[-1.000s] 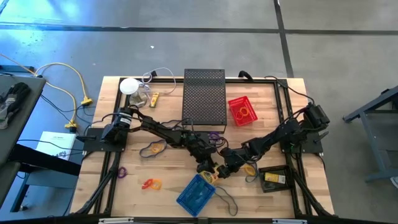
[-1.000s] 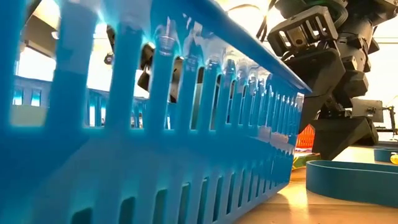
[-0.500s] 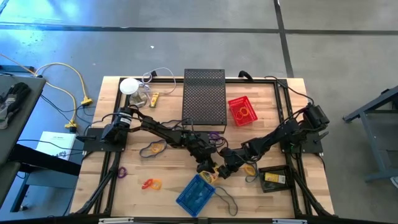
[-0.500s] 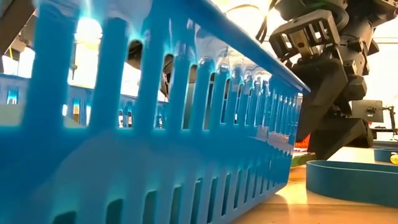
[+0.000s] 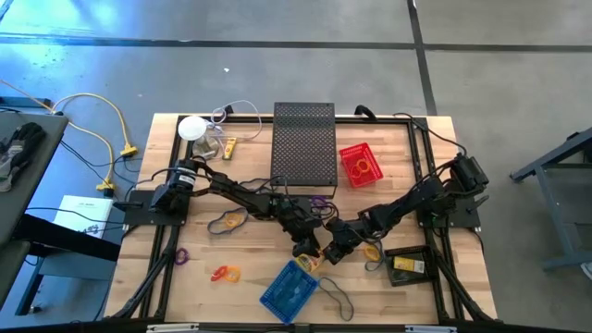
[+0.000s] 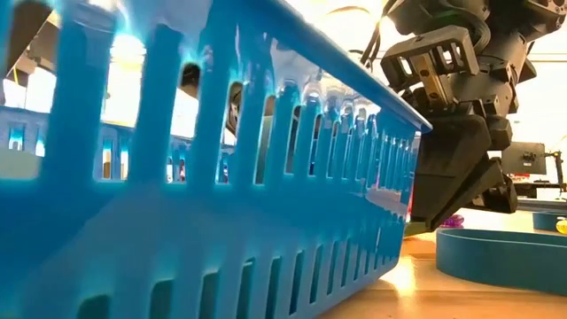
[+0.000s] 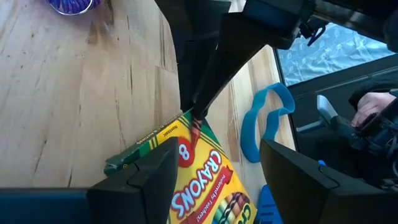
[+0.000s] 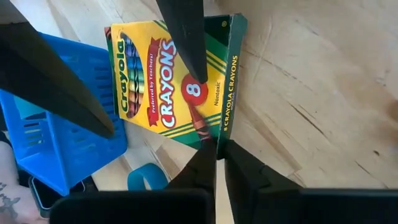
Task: Pick & Place Office Desk Supplies
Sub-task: Put the crayon box into the black bin
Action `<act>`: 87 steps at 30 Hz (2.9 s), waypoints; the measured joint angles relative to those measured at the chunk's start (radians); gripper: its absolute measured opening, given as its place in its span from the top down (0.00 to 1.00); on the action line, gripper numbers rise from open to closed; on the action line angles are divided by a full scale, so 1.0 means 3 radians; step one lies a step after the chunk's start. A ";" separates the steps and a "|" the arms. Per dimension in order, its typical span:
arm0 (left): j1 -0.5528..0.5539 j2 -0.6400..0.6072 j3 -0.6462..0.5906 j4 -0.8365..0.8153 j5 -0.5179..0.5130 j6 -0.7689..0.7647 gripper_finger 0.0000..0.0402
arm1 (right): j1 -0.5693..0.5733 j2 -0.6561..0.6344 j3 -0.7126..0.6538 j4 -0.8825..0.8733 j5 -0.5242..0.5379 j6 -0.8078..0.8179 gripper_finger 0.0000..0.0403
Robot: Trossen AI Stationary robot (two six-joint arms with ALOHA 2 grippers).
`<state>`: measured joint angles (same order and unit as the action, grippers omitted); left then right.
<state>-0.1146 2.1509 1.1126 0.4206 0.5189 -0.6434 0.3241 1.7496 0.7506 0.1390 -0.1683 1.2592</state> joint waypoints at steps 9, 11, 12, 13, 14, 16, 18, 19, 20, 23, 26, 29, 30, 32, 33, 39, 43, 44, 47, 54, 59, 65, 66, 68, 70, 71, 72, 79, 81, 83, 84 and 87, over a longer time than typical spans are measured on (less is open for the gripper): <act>0.0060 -0.0043 -0.0007 0.0065 0.0030 -0.0016 0.46 | 0.0001 -0.0003 0.0001 -0.0025 0.0046 -0.0089 0.99; 0.0099 -0.0099 -0.0010 0.0110 0.0093 -0.0023 0.46 | 0.0001 -0.0003 0.0003 -0.0024 0.0092 -0.0110 0.99; 0.0120 -0.0135 -0.0010 0.0138 0.0127 -0.0027 0.46 | 0.0001 -0.0004 0.0003 -0.0026 0.0105 -0.0112 0.99; 0.0139 -0.0171 -0.0010 0.0149 0.0166 -0.0025 0.46 | 0.0001 -0.0004 0.0004 -0.0027 0.0108 -0.0113 0.99; 0.0153 -0.0211 -0.0010 0.0155 0.0180 -0.0021 0.46 | 0.0006 -0.0004 0.0004 -0.0027 0.0114 -0.0117 0.99; 0.0196 -0.0303 -0.0024 0.0097 0.0218 0.0029 0.46 | 0.0012 -0.0005 0.0005 -0.0026 0.0129 -0.0136 0.99; 0.0227 -0.0388 -0.0027 0.0080 0.0246 0.0095 0.46 | 0.0023 -0.0005 0.0005 -0.0021 0.0131 -0.0143 0.99; 0.0241 -0.0448 -0.0028 0.0086 0.0274 0.0100 0.46 | 0.0030 -0.0008 0.0005 -0.0017 0.0138 -0.0149 0.99; 0.0255 -0.0495 -0.0024 0.0126 0.0314 0.0103 0.46 | 0.0035 -0.0009 0.0006 -0.0009 0.0149 -0.0160 0.99; 0.0311 -0.0594 -0.0019 0.0087 0.0452 0.0122 0.46 | 0.0051 -0.0014 0.0006 -0.0001 0.0150 -0.0177 0.99; 0.0383 -0.0680 -0.0020 -0.0109 0.0532 0.0135 0.46 | 0.0068 -0.0058 0.0007 -0.0036 0.0196 -0.0202 0.99; 0.0455 -0.0761 -0.0016 -0.0289 0.0533 0.0250 0.46 | 0.0081 -0.0096 0.0004 -0.0144 0.0245 -0.0224 0.99; 0.0474 -0.0772 -0.0015 -0.0360 0.0521 0.0320 0.46 | 0.0089 -0.0121 0.0002 -0.0168 0.0264 -0.0245 0.99; 0.0502 -0.0776 -0.0015 -0.0442 0.0485 0.0422 0.46 | 0.0099 -0.0163 0.0010 -0.0198 0.0299 -0.0263 0.99; 0.0507 -0.0777 -0.0015 -0.0462 0.0465 0.0443 0.46 | 0.0099 -0.0195 0.0010 -0.0266 0.0327 -0.0266 0.99; 0.0506 -0.0783 -0.0014 -0.0631 0.0386 0.0553 0.46 | 0.0121 -0.0408 0.0006 -0.0517 0.0541 -0.0307 0.99; 0.0535 -0.0786 -0.0013 -0.0660 0.0379 0.0557 0.46 | 0.0121 -0.0540 0.0007 -0.0600 0.0628 -0.0361 0.99; 0.0549 -0.0786 -0.0013 -0.0678 0.0379 0.0558 0.46 | 0.0121 -0.0563 0.0008 -0.0633 0.0647 -0.0373 0.99; 0.0603 -0.0786 -0.0011 -0.0760 0.0402 0.0552 0.46 | 0.0120 -0.0594 0.0006 -0.0648 0.0647 -0.0387 0.99; 0.0744 -0.0790 -0.0006 -0.0931 0.0670 0.0567 0.46 | 0.0128 -0.0598 0.0006 -0.0547 0.0632 -0.0707 0.99; 0.0786 -0.0800 0.0003 -0.1349 0.0730 0.1042 0.46 | 0.0227 -0.0598 0.0006 -0.0190 0.0655 -0.1472 0.99; 0.0678 -0.0791 -0.0006 -0.1679 0.0452 0.1569 0.46 | 0.0480 -0.0601 0.0006 -0.0078 0.0787 -0.2856 0.99; 0.0662 -0.0791 -0.0006 -0.1707 0.0378 0.1634 0.46 | 0.0524 -0.0601 0.0006 -0.0102 0.0846 -0.3013 0.99; 0.0618 -0.0791 -0.0006 -0.1744 0.0177 0.1751 0.46 | 0.0589 -0.0600 0.0006 -0.0118 0.0954 -0.3182 0.99; 0.0573 -0.0791 -0.0006 -0.1779 -0.0052 0.1835 0.46 | 0.0628 -0.0600 0.0006 -0.0112 0.1024 -0.3248 0.99; 0.0548 -0.0791 -0.0006 -0.1779 -0.0165 0.1885 0.46 | 0.0644 -0.0600 0.0006 -0.0113 0.1075 -0.3254 0.99; 0.0522 -0.0791 -0.0006 -0.1773 -0.0263 0.1943 0.46 | 0.0658 -0.0600 0.0006 -0.0121 0.1145 -0.3253 0.99; 0.0288 -0.0791 -0.0006 -0.1757 -0.0711 0.2289 0.46 | 0.0777 -0.0600 0.0006 -0.0203 0.1484 -0.3286 0.93; 0.0218 -0.0791 -0.0006 -0.1745 -0.0708 0.2188 0.46 | 0.0830 -0.0600 0.0006 -0.0263 0.1609 -0.3405 0.88; 0.0162 -0.0791 -0.0006 -0.1711 -0.0705 0.1847 0.46 | 0.0886 -0.0597 0.0006 -0.0286 0.1751 -0.3561 0.84; 0.0143 -0.0791 -0.0005 -0.1701 -0.0672 0.1629 0.46 | 0.0914 -0.0596 0.0006 -0.0280 0.1799 -0.3658 0.81; 0.0114 -0.0791 -0.0006 -0.1624 -0.0634 0.1011 0.46 | 0.0984 -0.0596 0.0006 -0.0280 0.1889 -0.3965 0.75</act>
<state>-0.0803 1.9137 1.1107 -0.0667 0.3287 -0.3400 0.6193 1.5707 0.7525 0.0550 0.3984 0.0698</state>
